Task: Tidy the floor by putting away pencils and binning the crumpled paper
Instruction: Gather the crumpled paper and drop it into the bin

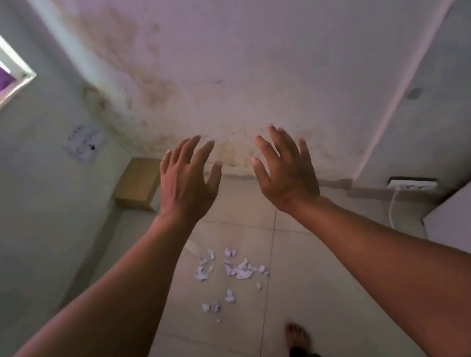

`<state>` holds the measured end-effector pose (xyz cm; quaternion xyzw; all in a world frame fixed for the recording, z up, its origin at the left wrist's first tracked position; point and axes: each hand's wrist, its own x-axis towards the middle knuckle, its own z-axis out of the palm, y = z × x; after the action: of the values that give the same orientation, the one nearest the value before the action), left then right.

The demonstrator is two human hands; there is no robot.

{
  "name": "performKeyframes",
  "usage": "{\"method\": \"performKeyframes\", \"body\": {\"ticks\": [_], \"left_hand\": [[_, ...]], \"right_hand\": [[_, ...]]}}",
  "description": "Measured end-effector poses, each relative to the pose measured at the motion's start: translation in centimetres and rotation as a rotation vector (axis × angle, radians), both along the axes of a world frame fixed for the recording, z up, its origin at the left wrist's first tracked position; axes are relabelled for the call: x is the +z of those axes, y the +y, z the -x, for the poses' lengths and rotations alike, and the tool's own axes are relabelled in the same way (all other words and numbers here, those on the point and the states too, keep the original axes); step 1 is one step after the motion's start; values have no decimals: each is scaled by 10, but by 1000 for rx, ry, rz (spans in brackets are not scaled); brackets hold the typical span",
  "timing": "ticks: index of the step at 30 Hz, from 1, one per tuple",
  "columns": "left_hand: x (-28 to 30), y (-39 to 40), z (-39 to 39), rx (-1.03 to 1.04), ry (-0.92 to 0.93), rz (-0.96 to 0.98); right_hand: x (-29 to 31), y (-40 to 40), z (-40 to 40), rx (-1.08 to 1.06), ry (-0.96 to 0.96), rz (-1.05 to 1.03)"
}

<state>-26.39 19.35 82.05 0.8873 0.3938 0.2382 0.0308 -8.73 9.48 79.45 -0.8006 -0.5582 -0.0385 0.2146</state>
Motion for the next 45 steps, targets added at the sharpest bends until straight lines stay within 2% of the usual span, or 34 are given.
{"method": "performKeyframes", "body": {"ticks": [9, 14, 19, 26, 29, 34, 42, 45], "left_hand": [[-51, 63, 69, 67, 66, 117], [-86, 98, 100, -104, 121, 192], [-130, 108, 129, -298, 188, 286], [-219, 105, 163, -388, 257, 369], [-282, 105, 163, -371, 266, 417], [-423, 117, 171, -395, 291, 451], [-674, 153, 162, -459, 265, 418], [-752, 169, 149, -506, 250, 390]], "right_hand": [[-48, 74, 63, 37, 74, 77], [-84, 89, 108, -122, 151, 99], [-131, 70, 160, -325, 208, 214], [-203, 45, 208, -368, 275, 303], [-262, 45, 205, -364, 288, 322], [-395, 59, 211, -441, 362, 297], [-653, 91, 228, -402, 358, 364], [-738, 104, 222, -377, 338, 362]]}}
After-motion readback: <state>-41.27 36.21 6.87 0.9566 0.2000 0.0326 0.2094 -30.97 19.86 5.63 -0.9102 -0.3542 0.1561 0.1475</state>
